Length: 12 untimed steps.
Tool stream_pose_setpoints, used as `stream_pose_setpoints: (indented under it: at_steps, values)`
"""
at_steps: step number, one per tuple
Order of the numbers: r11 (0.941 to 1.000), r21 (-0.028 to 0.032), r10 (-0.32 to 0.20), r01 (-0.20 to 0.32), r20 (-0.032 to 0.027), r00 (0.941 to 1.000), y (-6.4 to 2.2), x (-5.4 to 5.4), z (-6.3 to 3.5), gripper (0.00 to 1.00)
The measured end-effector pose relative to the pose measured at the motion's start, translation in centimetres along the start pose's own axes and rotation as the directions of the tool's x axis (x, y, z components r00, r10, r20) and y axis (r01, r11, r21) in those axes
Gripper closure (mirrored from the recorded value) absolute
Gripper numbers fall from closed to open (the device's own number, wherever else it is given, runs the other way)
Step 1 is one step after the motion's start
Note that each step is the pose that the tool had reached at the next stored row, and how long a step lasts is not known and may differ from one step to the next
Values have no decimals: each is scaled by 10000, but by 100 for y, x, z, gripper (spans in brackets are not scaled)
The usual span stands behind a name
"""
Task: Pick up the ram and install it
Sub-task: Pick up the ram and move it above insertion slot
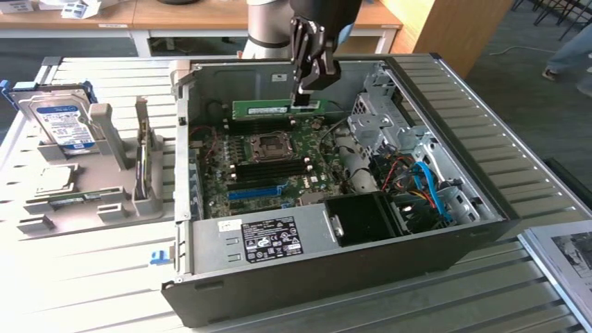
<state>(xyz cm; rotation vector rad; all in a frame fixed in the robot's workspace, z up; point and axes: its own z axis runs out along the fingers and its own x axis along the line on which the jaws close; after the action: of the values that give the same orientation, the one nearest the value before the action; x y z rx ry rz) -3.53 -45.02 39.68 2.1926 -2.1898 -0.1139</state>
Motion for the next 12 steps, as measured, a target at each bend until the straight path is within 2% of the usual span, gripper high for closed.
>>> stream_pose_setpoints:
  at_steps: [12]
  values:
    - [10000,0,0,0,0,10000,-14,4,172,88]
